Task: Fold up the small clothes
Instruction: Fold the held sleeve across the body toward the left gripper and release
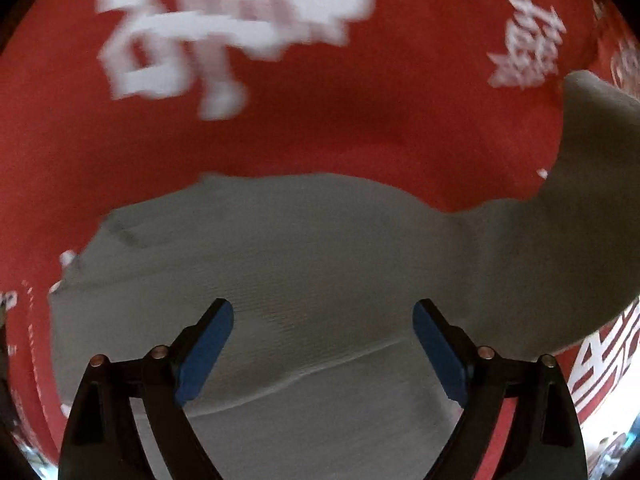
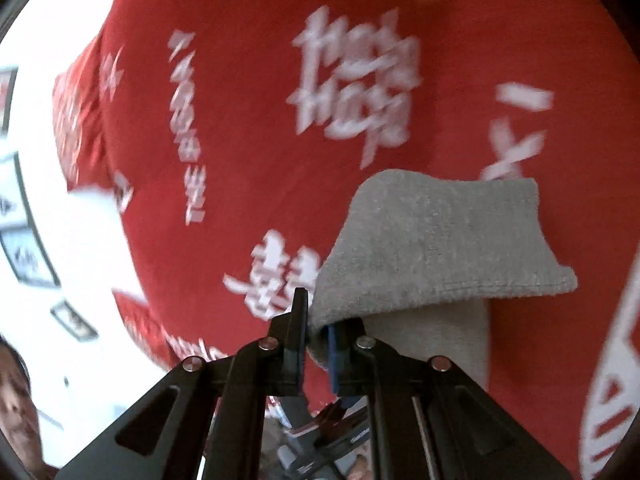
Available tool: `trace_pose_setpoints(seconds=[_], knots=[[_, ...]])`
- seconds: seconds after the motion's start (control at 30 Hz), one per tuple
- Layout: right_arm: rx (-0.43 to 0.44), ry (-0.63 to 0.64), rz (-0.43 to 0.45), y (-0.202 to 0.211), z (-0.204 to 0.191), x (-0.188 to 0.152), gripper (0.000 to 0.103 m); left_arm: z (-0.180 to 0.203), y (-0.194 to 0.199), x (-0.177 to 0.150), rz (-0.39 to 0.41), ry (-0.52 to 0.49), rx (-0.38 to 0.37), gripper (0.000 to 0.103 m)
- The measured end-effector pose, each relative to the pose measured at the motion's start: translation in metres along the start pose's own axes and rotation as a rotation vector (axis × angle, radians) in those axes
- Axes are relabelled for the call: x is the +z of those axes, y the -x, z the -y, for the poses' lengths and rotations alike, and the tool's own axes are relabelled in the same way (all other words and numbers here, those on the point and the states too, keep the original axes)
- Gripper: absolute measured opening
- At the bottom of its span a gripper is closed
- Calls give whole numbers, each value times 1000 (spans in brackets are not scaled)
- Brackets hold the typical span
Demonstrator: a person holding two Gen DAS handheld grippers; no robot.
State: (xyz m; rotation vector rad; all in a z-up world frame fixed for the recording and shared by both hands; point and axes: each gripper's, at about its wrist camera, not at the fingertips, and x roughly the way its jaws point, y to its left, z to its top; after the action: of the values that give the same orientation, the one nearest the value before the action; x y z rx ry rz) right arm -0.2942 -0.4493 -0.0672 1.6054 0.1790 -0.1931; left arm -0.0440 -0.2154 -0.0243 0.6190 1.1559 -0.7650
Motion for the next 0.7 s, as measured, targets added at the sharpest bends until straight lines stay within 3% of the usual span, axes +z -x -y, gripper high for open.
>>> trace_pose_setpoints(seconds=[0.13, 0.3, 0.37, 0.5, 0.57, 0.6, 0.63, 0.7], knots=[[-17, 179, -105, -59, -50, -32, 9, -66, 18, -24, 6, 87, 50, 92], [-116, 475, -316, -164, -95, -112, 10, -152, 16, -59, -33, 200, 111, 92], [-180, 590, -422, -207, -97, -155, 10, -182, 14, -79, -54, 246, 135, 92], [-412, 801, -647, -289, -66, -247, 13, -214, 0, -110, -111, 340, 155, 92], [-544, 841, -739, -313, -41, -276, 26, -226, -1, -124, -123, 371, 144, 92], [-589, 838, -751, -317, -34, -282, 40, -225, 1, -127, -123, 377, 138, 92], [-585, 819, -727, -315, -34, -283, 56, -225, 0, -132, -122, 388, 124, 92], [-563, 742, -676, -306, -37, -276, 65, -233, 3, -142, -124, 402, 102, 92]])
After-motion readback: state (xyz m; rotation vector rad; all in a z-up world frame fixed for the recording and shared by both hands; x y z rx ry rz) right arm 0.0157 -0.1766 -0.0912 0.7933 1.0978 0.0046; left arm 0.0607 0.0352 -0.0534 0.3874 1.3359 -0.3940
